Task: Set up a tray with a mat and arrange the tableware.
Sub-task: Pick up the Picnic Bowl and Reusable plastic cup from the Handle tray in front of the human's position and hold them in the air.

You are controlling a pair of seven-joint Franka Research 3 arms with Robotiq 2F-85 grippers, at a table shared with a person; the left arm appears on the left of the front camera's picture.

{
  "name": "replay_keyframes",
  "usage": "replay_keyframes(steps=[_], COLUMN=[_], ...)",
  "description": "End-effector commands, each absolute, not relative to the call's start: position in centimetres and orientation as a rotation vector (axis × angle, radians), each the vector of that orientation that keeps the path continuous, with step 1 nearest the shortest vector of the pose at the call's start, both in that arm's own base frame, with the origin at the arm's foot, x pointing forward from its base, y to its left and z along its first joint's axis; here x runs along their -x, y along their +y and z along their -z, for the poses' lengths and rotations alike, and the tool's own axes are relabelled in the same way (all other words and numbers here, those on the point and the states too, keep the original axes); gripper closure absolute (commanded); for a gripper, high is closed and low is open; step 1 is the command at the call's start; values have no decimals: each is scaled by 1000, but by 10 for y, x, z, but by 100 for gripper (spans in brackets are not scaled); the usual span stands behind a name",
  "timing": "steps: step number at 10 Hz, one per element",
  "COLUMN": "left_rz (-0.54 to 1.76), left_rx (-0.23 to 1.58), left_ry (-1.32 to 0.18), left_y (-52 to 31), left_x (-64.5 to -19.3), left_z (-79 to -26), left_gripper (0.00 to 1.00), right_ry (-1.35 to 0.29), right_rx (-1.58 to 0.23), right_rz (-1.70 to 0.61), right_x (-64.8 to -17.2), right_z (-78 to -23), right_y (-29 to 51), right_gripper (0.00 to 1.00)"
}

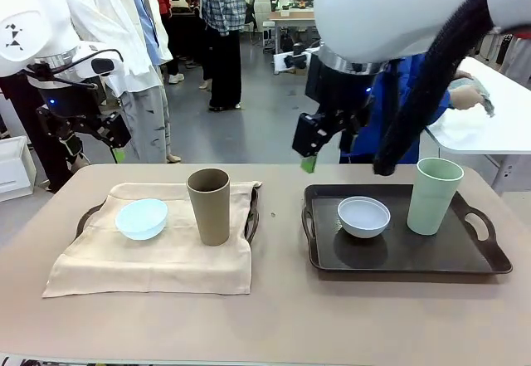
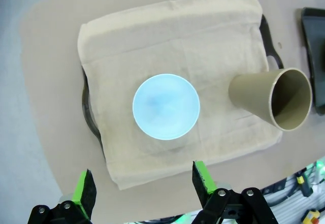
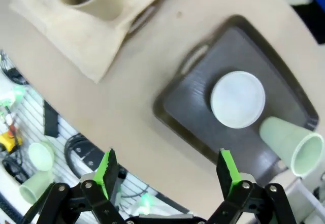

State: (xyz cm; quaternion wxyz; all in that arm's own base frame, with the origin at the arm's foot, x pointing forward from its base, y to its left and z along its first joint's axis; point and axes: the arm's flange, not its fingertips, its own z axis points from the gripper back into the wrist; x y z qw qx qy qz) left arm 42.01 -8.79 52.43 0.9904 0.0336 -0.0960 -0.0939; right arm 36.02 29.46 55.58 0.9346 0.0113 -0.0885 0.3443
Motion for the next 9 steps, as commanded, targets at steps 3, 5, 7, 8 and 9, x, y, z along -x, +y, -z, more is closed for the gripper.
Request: replay_keyframes(steps=[3, 5, 7, 8, 9], left_rz=[149, 118, 159, 164, 143], left_rx=[152, 275, 327, 362, 425], left_ry=[-167, -149, -121, -114, -91], left_y=[-82, -68, -61, -56, -45], left_x=[-425, -432, -437, -440, -437], left_z=[-546, -552, -547, -548, -554], left_gripper=[0, 0, 0, 0, 0], right_ry=[-98, -79, -106, -167, -241], right_rx=[99, -46, -93, -164, -287], right_rz=[-360, -214, -106, -79, -61], right_x=[-366, -372, -371, -370, -363], right_z=[-572, -586, -598, -603, -604], right_y=[208, 149, 96, 70, 41], right_gripper=[0, 0, 0, 0, 0])
